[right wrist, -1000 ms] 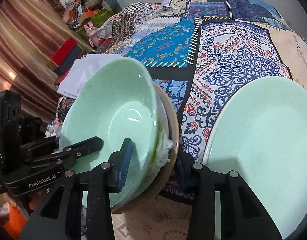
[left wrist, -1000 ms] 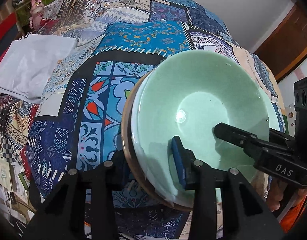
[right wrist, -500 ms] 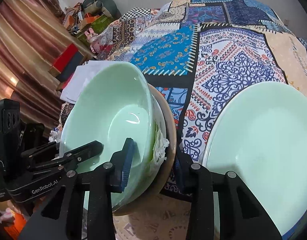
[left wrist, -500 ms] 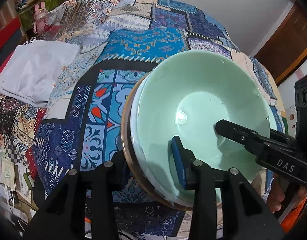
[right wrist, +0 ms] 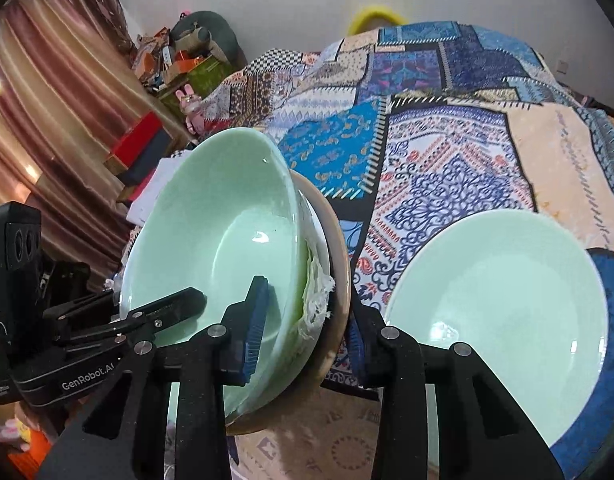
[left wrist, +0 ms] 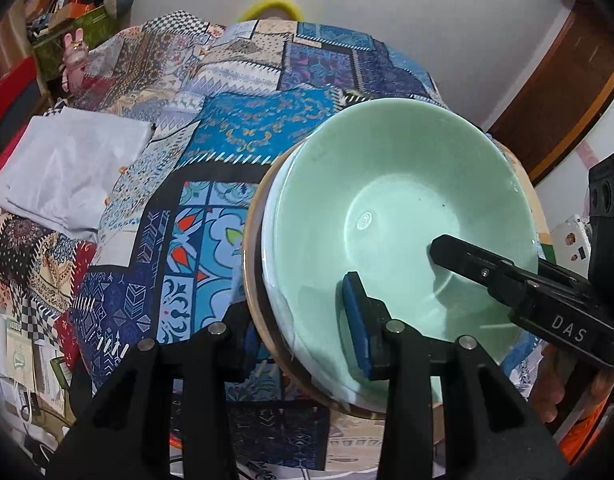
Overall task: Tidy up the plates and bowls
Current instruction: 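Press the green bowl down into the bowl stack with both grippers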
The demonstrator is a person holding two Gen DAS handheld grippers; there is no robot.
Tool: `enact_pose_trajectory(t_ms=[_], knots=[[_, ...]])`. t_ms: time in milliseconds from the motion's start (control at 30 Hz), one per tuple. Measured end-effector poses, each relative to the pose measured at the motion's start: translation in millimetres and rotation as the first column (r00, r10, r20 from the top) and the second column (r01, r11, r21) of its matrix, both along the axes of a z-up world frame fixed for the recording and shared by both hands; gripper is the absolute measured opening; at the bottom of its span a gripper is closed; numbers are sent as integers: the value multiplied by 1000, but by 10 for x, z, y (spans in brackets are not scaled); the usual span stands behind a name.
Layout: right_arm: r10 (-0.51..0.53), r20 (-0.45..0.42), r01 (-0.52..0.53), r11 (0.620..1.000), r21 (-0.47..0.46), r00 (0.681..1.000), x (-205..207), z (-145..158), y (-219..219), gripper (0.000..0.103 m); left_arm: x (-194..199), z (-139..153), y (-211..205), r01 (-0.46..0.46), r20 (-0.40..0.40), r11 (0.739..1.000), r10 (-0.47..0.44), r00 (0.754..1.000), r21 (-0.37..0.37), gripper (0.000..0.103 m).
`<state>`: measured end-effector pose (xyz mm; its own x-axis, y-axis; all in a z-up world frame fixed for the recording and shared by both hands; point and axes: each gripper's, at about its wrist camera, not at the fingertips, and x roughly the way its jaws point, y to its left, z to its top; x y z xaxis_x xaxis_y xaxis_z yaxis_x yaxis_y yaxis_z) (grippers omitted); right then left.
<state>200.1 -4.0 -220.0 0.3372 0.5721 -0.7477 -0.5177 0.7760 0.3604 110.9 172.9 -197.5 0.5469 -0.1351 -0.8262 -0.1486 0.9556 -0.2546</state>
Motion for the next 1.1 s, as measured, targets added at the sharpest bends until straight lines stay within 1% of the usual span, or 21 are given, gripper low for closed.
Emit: enact_pose_trajectory(t_ms=[233, 500, 1100], knots=[[-26, 21, 25, 1000, 19, 999, -4, 91, -208, 32, 41, 146, -201, 21, 19, 1000, -21, 1000, 15, 38], [-60, 30, 59, 998, 36, 998, -8, 165, -472, 32, 94, 244, -478, 53, 31, 998, -55, 998, 35, 38], [-138, 16, 137, 989, 58, 990, -27, 162, -1048, 32, 259, 250, -1079, 137, 14, 989, -139, 990, 59, 38]])
